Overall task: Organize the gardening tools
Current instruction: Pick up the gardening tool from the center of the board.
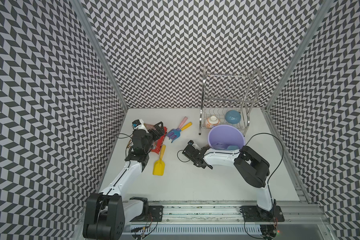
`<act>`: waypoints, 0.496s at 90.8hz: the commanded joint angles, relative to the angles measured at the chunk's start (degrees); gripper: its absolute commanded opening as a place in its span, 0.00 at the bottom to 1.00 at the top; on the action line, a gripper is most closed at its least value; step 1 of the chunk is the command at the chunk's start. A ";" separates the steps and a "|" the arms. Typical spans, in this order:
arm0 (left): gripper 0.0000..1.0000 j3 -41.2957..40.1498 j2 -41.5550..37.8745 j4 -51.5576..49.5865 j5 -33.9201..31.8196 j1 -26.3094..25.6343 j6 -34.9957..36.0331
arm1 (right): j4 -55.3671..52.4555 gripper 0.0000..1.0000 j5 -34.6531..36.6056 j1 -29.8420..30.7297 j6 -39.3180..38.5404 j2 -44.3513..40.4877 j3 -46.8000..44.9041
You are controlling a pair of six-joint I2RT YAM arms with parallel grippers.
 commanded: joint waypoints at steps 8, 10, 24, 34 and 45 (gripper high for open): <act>1.00 0.25 -0.20 2.06 0.27 0.46 -0.28 | -5.34 0.32 7.49 -1.35 4.59 1.53 3.55; 1.00 0.25 -0.19 2.19 0.36 0.46 -0.33 | -5.42 0.32 7.51 -1.60 4.62 1.33 3.60; 1.00 -0.09 -0.26 2.38 0.26 0.51 -0.46 | -2.66 0.32 5.29 -2.44 3.49 0.68 1.94; 1.00 0.11 -0.53 2.20 0.02 0.55 -0.31 | -1.95 0.32 3.48 -2.39 3.00 1.97 1.69; 1.00 0.17 -0.77 2.03 -0.13 0.64 -0.37 | -1.07 0.32 1.42 -1.80 2.00 2.73 1.86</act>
